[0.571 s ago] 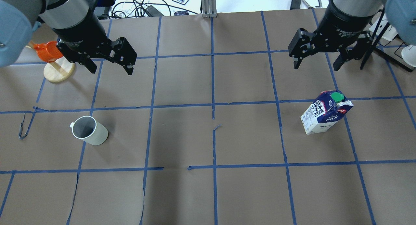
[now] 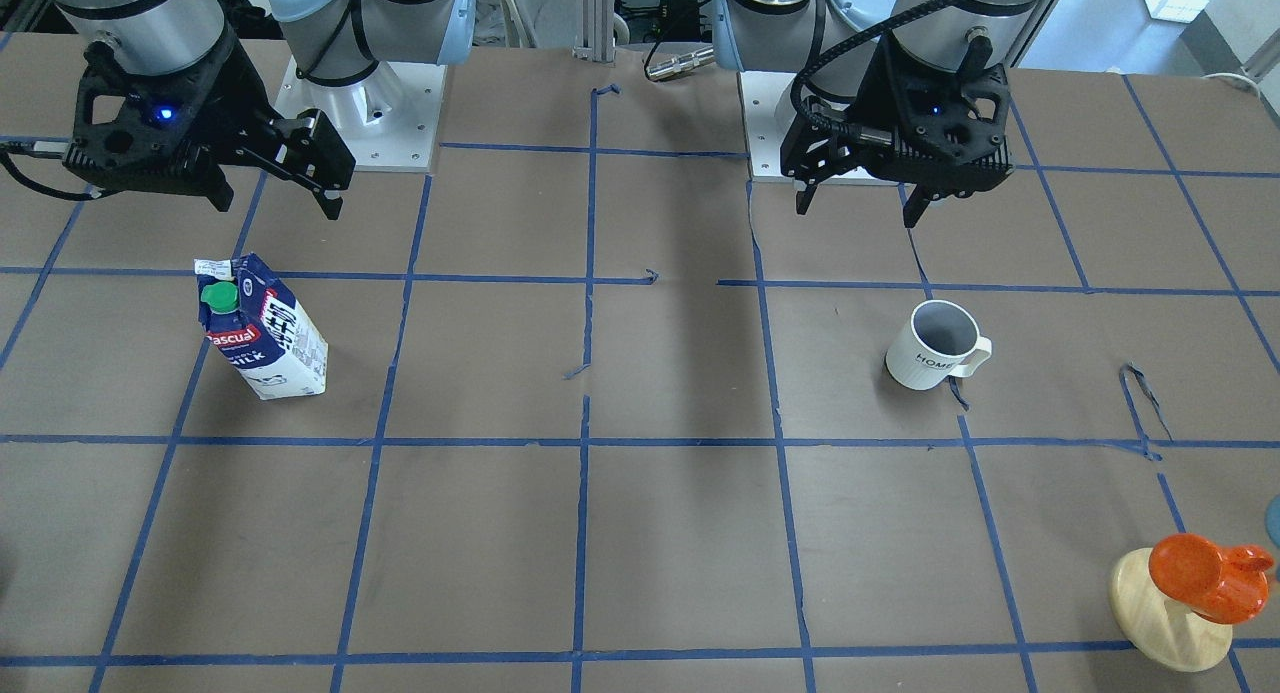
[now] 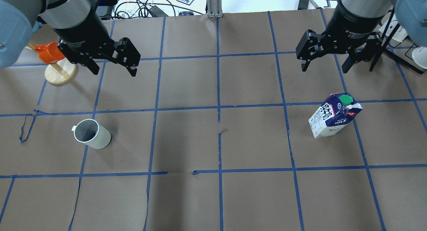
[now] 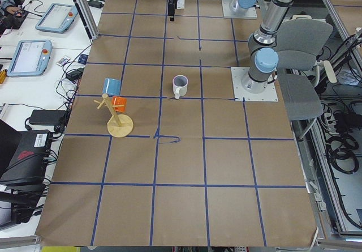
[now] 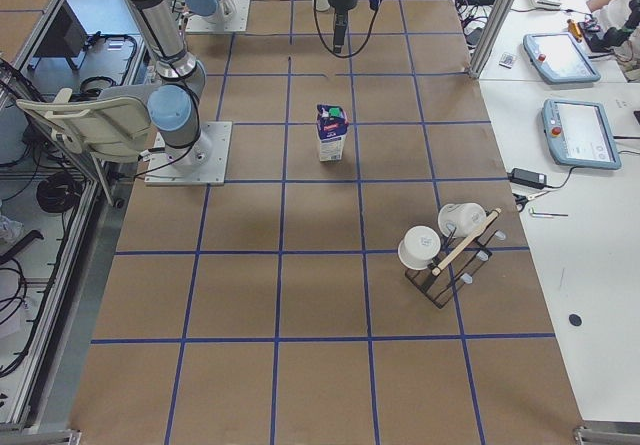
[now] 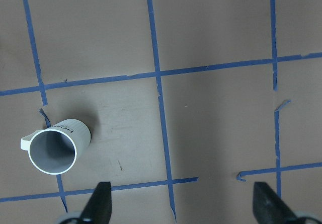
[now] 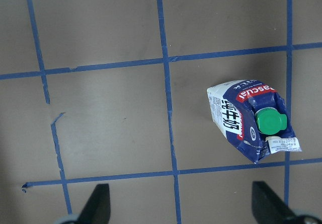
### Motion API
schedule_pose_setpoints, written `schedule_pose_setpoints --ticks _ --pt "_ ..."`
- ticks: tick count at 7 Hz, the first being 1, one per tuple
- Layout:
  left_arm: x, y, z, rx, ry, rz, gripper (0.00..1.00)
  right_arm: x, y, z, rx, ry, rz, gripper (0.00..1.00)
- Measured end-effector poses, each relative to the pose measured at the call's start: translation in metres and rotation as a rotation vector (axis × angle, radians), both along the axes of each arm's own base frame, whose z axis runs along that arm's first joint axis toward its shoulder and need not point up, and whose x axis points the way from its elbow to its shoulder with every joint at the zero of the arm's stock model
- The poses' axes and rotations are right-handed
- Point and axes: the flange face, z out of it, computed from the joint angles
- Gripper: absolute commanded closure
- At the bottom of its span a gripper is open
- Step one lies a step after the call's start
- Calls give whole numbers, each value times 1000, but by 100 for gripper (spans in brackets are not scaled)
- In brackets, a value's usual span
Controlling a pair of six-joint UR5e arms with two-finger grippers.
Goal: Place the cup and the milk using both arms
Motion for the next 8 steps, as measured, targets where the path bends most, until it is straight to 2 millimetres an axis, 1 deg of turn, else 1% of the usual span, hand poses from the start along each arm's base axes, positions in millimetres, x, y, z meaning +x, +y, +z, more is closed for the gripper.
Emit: schedule_pose_setpoints --ticks 8 --pt "0 0 0 0 3 0 0 0 -2 -9 21 0 16 0"
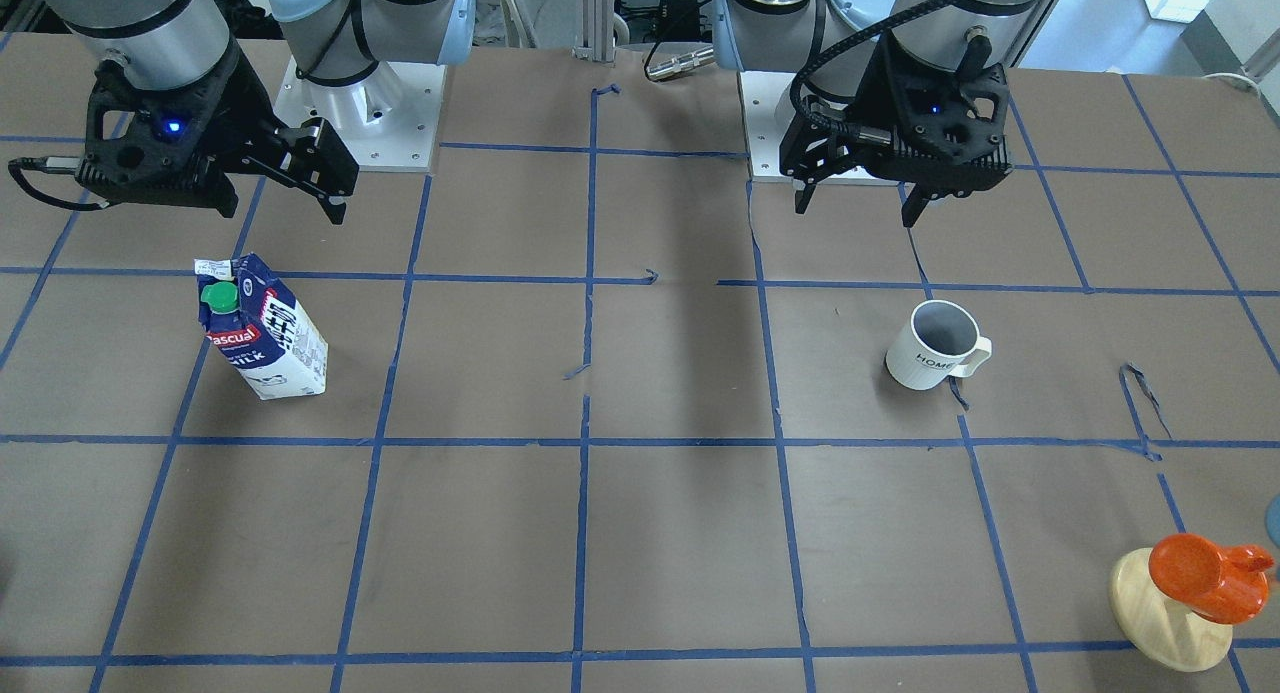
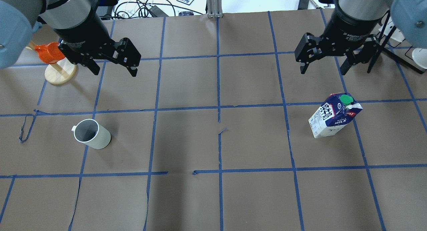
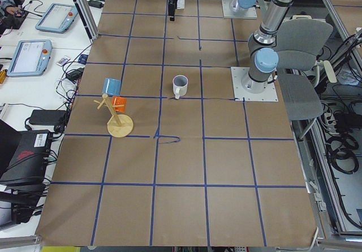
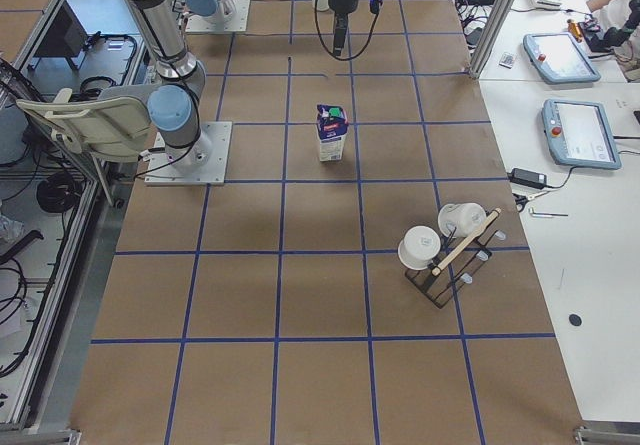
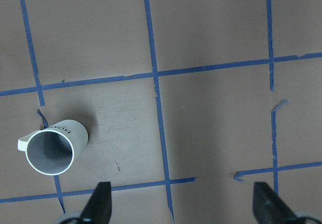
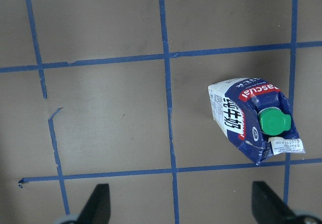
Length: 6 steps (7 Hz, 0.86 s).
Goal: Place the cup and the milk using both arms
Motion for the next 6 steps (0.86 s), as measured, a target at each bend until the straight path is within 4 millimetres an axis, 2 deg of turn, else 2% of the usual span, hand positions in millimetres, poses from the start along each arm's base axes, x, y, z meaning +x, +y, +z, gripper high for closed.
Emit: schedule_pose_setpoints --ticks 4,6 --pt "0 0 1 -1 -3 0 0 0 3 -8 13 2 -1 0" --pt "0 0 0 1 -3 0 0 -8 -5 -8 -19 25 -8 0"
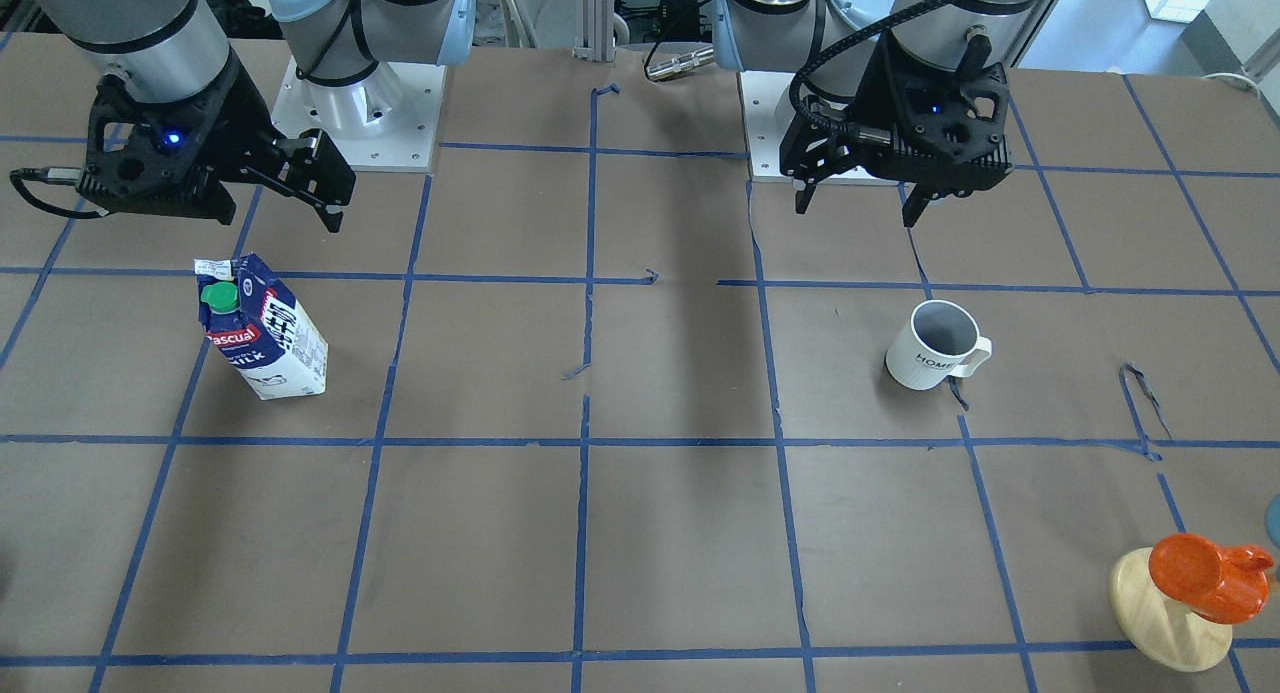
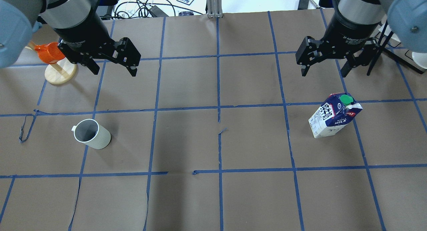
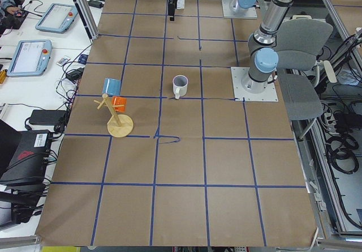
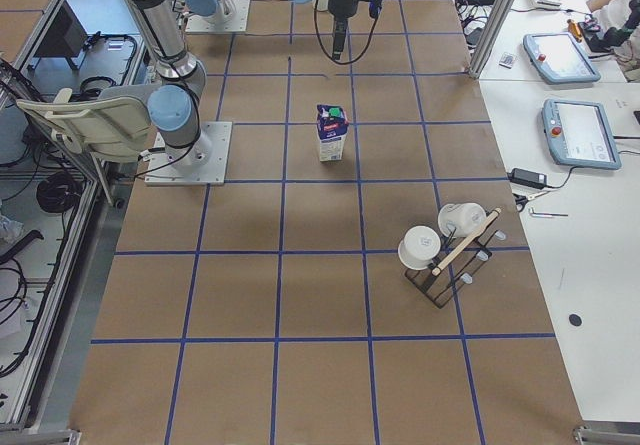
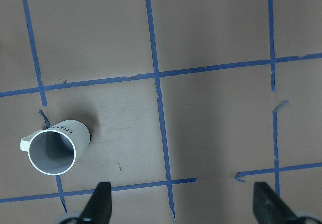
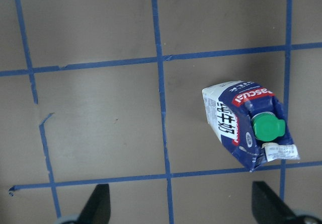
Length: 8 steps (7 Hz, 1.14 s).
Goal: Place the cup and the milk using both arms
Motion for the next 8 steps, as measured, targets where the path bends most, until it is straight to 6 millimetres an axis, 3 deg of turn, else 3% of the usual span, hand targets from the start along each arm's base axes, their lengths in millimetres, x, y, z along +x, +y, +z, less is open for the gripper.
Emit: schedule_pose_setpoints --ticks 4,6,8 --pt "0 1 -2 4 0 -1 0 -45 -24 -28 37 170 84 0" --pt "0 0 -4 7 0 -1 0 -62 -35 -68 103 159 81 0" --pt "0 1 -6 8 0 -1 0 -73 -30 -106 139 142 148 0"
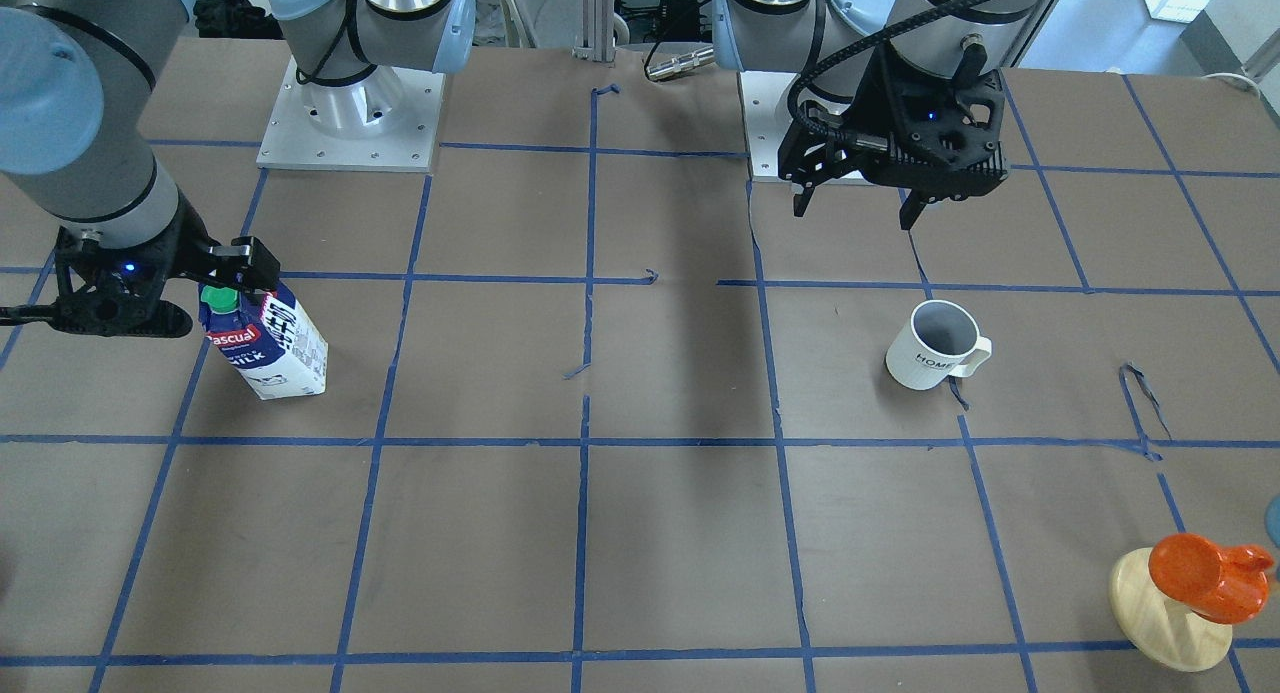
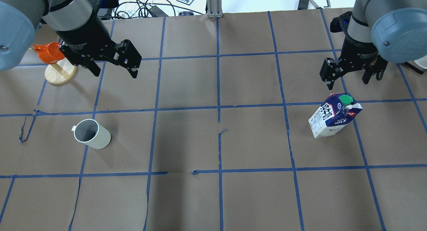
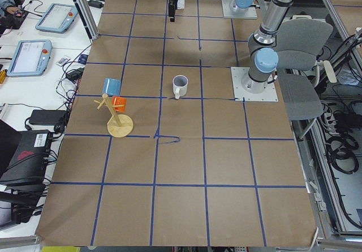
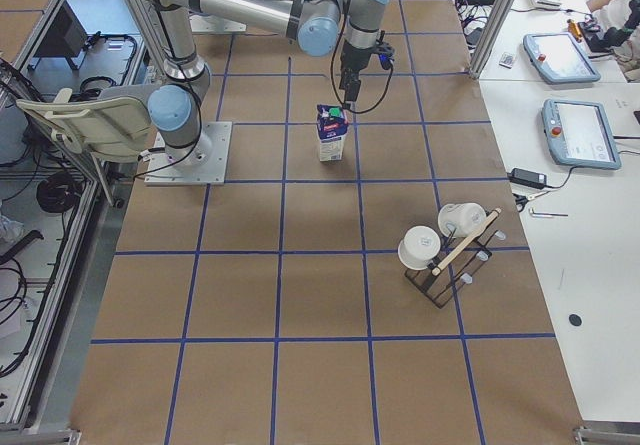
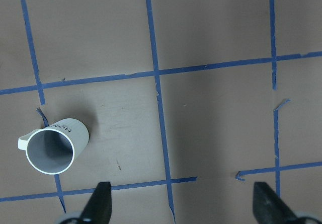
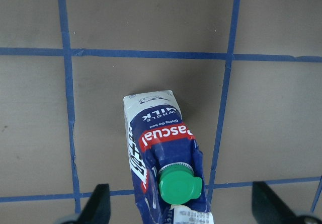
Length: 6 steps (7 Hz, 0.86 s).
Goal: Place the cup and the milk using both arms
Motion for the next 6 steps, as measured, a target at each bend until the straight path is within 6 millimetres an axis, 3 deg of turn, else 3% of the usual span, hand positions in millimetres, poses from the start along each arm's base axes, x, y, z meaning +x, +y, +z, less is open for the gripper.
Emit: schedule_pose_setpoints --ticks 2,3,4,6 --pt "3 5 -13 37 -9 -9 0 -18 9 -22 30 -17 0 0" --pt "8 10 -30 74 -21 -12 0 -18 11 -26 35 -39 -7 3" --pt "21 14 -58 121 -25 -20 0 -16 11 -28 31 -67 -14 7" --pt "81 18 -129 186 -30 -62 0 -14 11 -31 30 -86 -14 9"
